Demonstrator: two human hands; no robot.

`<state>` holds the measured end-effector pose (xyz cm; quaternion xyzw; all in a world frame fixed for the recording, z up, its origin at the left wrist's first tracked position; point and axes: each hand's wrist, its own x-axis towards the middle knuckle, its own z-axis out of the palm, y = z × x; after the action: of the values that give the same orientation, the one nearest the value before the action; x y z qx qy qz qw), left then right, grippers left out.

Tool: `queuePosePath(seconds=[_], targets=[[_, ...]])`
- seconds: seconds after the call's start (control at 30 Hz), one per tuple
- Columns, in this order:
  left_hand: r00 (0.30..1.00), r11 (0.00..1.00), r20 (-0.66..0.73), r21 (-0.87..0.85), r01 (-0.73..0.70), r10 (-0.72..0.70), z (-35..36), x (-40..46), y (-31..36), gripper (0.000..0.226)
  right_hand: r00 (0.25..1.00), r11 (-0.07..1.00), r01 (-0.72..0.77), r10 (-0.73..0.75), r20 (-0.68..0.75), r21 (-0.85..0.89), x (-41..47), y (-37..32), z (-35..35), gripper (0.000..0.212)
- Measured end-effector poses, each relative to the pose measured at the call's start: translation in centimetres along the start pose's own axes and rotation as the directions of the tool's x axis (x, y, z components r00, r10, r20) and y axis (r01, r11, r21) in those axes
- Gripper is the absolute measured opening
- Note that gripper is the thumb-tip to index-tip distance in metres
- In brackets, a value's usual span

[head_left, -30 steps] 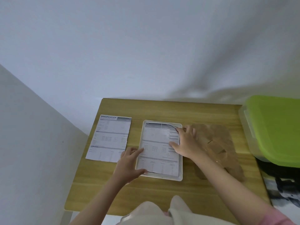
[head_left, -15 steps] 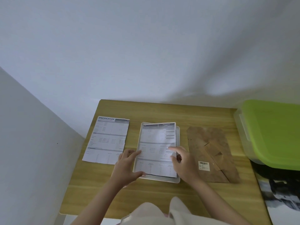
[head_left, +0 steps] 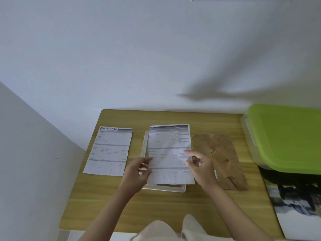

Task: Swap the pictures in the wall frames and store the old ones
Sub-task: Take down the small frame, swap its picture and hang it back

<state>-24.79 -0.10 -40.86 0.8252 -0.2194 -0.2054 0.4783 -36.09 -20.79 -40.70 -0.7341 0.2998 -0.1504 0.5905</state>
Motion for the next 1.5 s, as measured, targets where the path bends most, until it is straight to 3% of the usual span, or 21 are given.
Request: queuePosePath(seconds=[0.27, 0.63, 0.8, 1.1, 1.5], targets=[[0.997, 0.998, 0.075, -0.070, 0.001, 0.005, 6.9, -3.0, 3.2, 0.040, 0.997, 0.996, -0.012, 0.005, -0.075, -0.083, -3.6, 2.4, -7.5, 0.033], [0.954, 0.996, 0.299, -0.085, 0.023, 0.004, 24.2, -9.8, 9.7, 0.039, 0.988, 0.961, -0.120, 0.091, -0.122, -0.250, -12.8, 9.1, -26.4, 0.030], [0.955, 0.998, 0.296, -0.051, 0.027, -0.011, 30.1, -11.8, 10.8, 0.036, 0.988, 0.952, -0.149, 0.129, -0.091, -0.268, -14.4, 11.7, -31.9, 0.029], [0.986, 0.996, 0.159, 0.080, 0.043, -0.055, 35.5, -9.7, 13.5, 0.033, 0.987, 0.851, -0.134, 0.067, -0.148, -0.507, -10.0, 13.9, -35.4, 0.033], [0.980, 0.980, 0.190, 0.180, -0.088, 0.053, 36.3, -8.6, 12.7, 0.033, 0.984, 0.883, -0.064, -0.020, -0.174, -0.465, -9.9, 15.6, -35.6, 0.029]])
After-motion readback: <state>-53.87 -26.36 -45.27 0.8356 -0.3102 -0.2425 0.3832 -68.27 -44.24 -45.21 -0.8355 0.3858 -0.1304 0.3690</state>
